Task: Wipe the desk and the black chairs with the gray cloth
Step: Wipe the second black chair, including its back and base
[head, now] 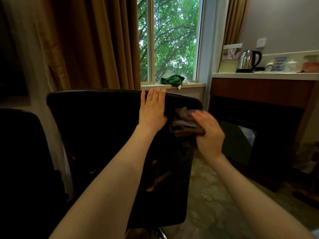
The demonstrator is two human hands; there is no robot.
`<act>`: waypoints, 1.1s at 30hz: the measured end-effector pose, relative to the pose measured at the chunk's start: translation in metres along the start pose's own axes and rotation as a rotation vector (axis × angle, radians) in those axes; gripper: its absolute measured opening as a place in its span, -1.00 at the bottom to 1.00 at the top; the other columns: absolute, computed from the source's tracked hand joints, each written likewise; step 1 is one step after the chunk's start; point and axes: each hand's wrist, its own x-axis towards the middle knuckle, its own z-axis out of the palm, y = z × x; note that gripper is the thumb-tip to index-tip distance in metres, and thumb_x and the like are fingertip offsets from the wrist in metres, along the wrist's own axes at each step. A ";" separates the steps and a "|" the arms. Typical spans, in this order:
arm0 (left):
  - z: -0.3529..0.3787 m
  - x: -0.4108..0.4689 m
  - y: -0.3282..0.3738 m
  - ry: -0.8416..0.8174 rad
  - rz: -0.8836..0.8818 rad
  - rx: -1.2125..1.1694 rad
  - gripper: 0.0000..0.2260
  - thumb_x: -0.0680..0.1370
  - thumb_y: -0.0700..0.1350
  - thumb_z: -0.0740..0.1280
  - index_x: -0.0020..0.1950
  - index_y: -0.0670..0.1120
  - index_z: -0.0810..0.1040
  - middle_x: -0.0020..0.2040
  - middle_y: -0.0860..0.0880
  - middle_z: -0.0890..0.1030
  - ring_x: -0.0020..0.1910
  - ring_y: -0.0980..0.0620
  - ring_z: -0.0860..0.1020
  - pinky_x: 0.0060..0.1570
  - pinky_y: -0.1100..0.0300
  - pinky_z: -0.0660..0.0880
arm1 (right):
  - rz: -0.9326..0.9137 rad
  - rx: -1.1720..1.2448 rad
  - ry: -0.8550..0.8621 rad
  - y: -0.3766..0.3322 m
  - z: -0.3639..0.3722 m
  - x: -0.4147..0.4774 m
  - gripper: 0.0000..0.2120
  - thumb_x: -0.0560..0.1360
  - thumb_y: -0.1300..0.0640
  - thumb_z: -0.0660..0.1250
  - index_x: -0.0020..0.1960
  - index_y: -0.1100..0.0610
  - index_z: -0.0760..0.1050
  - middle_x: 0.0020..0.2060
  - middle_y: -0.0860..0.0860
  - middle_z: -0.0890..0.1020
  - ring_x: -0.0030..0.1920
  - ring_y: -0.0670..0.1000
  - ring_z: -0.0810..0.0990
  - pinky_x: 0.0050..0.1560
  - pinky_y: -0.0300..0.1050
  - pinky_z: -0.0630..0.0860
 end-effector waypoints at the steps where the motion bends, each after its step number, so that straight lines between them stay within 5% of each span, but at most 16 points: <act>1: 0.001 0.000 0.001 0.007 0.001 -0.009 -0.30 0.43 -0.12 0.39 0.47 -0.11 0.11 0.46 -0.06 0.17 0.48 -0.06 0.06 0.45 -0.06 -0.17 | -0.012 -0.017 0.031 0.003 -0.002 0.009 -0.56 0.33 0.48 0.34 0.17 0.22 0.58 0.11 0.16 0.62 0.18 0.21 0.55 0.28 -0.08 0.36; 7: 0.001 0.000 -0.001 0.039 0.014 -0.080 -0.35 0.40 -0.27 0.31 0.46 -0.11 0.17 0.44 -0.08 0.21 0.48 -0.05 0.08 0.45 -0.03 -0.19 | -0.056 -0.141 -0.041 0.033 0.020 -0.011 -0.55 0.45 0.32 0.24 0.33 0.15 0.44 0.29 0.19 0.47 0.32 0.22 0.40 0.23 0.12 0.45; 11: 0.006 0.002 -0.004 0.076 0.021 -0.078 -0.37 0.41 -0.28 0.29 0.45 -0.12 0.18 0.44 -0.07 0.22 0.47 -0.05 0.09 0.45 -0.03 -0.19 | 0.032 -0.072 -0.056 0.038 0.036 -0.039 -0.54 0.49 0.28 0.15 0.39 0.17 0.30 0.33 0.24 0.39 0.33 0.20 0.32 0.39 -0.08 0.25; 14: 0.011 0.002 -0.006 0.113 0.026 -0.099 -0.39 0.40 -0.30 0.28 0.43 -0.12 0.22 0.41 -0.06 0.25 0.46 -0.04 0.12 0.44 -0.03 -0.20 | 0.180 0.016 -0.162 0.031 0.036 -0.043 -0.42 0.40 0.40 0.29 0.40 0.20 0.34 0.38 0.25 0.33 0.39 0.21 0.27 0.41 -0.08 0.19; 18: 0.010 0.002 -0.007 0.127 0.027 -0.117 -0.41 0.39 -0.31 0.28 0.41 -0.13 0.24 0.40 -0.07 0.26 0.45 -0.05 0.13 0.44 -0.03 -0.20 | 0.238 0.039 -0.274 0.035 0.036 -0.059 -0.42 0.44 0.42 0.29 0.39 0.06 0.30 0.44 0.05 0.24 0.45 0.11 0.21 0.43 -0.11 0.16; 24: 0.007 0.001 -0.005 0.094 -0.006 -0.134 -0.42 0.41 -0.26 0.30 0.41 -0.12 0.23 0.42 -0.06 0.24 0.46 -0.05 0.11 0.44 -0.05 -0.20 | 0.065 -0.103 -0.477 0.041 0.020 -0.090 -0.50 0.29 0.26 0.38 0.23 0.25 0.53 0.15 0.33 0.52 0.11 0.36 0.56 0.02 0.18 0.54; 27: 0.002 0.000 -0.006 0.053 -0.023 -0.133 -0.39 0.41 -0.25 0.32 0.43 -0.13 0.20 0.44 -0.08 0.20 0.48 -0.06 0.08 0.44 -0.07 -0.22 | -0.033 -0.102 -0.436 0.038 0.007 -0.071 -0.59 0.33 0.22 0.27 0.17 0.23 0.57 0.07 0.26 0.59 0.07 0.27 0.59 -0.11 0.13 0.62; 33: -0.001 -0.006 -0.003 0.015 -0.055 -0.117 -0.33 0.39 -0.28 0.33 0.46 -0.12 0.15 0.46 -0.09 0.17 0.49 -0.06 0.03 0.43 -0.14 -0.20 | -0.135 -0.034 -0.139 0.031 -0.010 -0.022 -0.58 0.37 0.38 0.37 0.22 0.21 0.54 0.17 0.19 0.53 0.22 0.17 0.42 0.19 0.05 0.47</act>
